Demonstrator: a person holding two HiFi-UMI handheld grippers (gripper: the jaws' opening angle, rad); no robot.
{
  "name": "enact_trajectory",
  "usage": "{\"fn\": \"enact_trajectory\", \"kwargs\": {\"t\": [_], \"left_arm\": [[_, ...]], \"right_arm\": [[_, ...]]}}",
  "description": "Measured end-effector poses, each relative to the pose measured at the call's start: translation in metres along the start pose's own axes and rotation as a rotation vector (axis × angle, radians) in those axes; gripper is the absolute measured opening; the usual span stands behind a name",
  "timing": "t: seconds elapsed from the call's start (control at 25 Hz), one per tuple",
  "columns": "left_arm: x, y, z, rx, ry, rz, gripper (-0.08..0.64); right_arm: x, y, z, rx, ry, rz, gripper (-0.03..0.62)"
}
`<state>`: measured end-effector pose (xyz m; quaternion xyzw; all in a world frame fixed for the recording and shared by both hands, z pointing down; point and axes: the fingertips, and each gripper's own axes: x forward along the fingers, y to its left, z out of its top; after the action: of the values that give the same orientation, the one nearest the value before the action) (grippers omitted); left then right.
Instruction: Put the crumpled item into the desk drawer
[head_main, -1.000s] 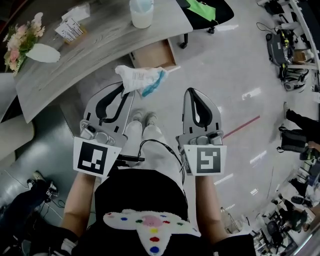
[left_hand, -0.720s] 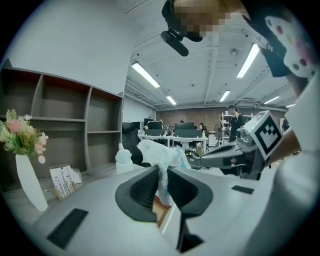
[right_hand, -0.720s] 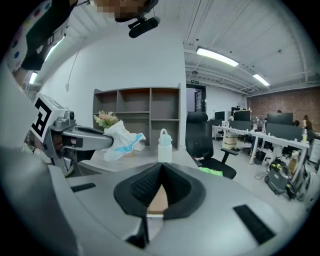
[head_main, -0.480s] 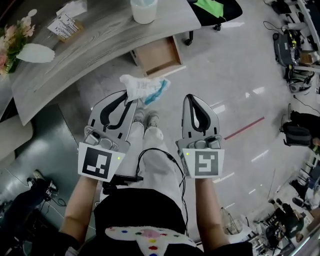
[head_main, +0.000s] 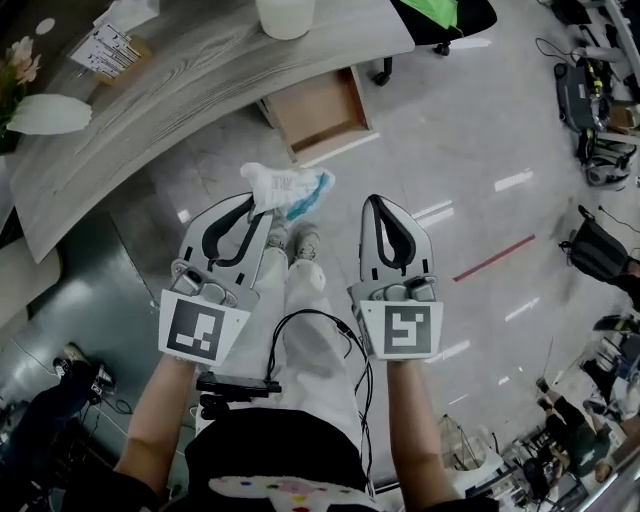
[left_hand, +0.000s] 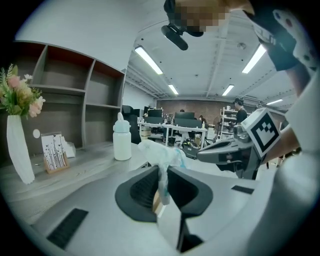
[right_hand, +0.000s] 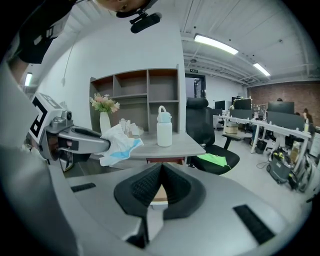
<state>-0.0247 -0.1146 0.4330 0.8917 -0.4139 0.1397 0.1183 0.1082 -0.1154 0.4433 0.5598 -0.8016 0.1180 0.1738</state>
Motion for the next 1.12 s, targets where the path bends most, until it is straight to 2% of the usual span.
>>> {"fn": "enact_trajectory", "kwargs": {"t": [0.12,0.4,0.56,0.84,1.12], "left_arm": [[0.012,0.004,-0.014,0.035,0.019,-0.005,0.058],[0.04,0.014,-0.049,-0.051,0.036,-0.008,0.058],[0.06,0.016,-0.068,-0.044,0.058,-0.013,0.058],[0.096,0.026,-0.102,-0.046,0.096,0.025,0.058],[0.136,0.036,-0.134,-0.068,0.134,0.029,0.058]], "right_arm": [[0.009,0.002,-0.02,0.017,0.047,0.013,0.005],[0.036,0.005,-0.044,0.024,0.046,0.044,0.005],[0.049,-0.001,-0.061,0.036,0.068,0.04,0.005],[0.071,-0.015,-0.091,0.061,0.083,0.006,0.005],[0.092,-0.005,-0.101,0.047,0.084,0.059,0.005]]}}
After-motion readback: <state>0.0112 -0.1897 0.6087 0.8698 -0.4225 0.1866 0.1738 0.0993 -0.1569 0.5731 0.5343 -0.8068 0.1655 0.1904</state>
